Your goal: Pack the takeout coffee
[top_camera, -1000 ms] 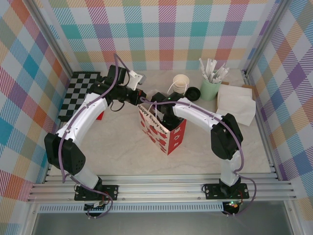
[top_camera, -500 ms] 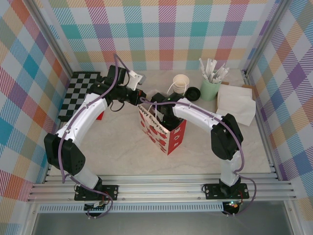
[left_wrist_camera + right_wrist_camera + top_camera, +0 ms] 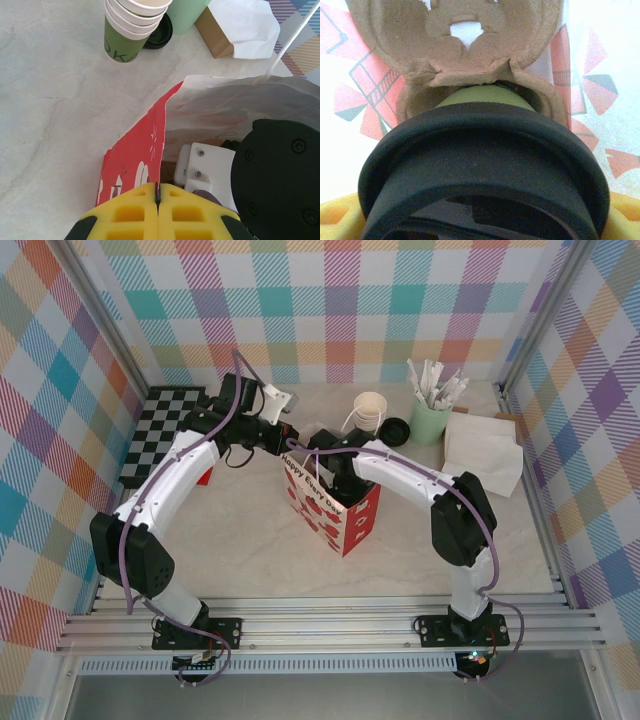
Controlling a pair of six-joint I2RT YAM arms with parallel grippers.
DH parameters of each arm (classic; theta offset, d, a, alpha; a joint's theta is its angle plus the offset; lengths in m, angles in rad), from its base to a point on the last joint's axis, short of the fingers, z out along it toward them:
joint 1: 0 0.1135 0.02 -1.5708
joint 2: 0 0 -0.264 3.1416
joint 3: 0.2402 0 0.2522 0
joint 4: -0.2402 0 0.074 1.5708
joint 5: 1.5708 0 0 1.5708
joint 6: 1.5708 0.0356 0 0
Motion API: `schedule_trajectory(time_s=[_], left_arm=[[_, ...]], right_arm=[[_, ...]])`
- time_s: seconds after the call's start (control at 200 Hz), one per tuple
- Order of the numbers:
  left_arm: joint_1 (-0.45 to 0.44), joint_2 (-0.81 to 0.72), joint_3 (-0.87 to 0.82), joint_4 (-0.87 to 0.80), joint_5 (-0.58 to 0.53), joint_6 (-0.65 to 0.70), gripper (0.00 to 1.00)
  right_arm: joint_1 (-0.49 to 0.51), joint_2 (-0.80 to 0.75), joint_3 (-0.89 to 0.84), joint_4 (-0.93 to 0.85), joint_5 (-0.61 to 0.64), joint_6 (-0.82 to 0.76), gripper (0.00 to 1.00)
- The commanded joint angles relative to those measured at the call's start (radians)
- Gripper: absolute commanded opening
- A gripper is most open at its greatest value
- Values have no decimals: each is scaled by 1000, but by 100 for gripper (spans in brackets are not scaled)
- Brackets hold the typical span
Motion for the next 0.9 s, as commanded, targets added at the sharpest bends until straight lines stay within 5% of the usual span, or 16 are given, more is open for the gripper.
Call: schedule_trajectory(time_s=[0.0,0.895], left_arm=[[-9,-20,-8,-32,26,27,0],[-10,-12,-11,-37,17,37,0]], right_arm=[[0,70,20,3,35,1,68],[-1,39,118,-87,7,18,86]])
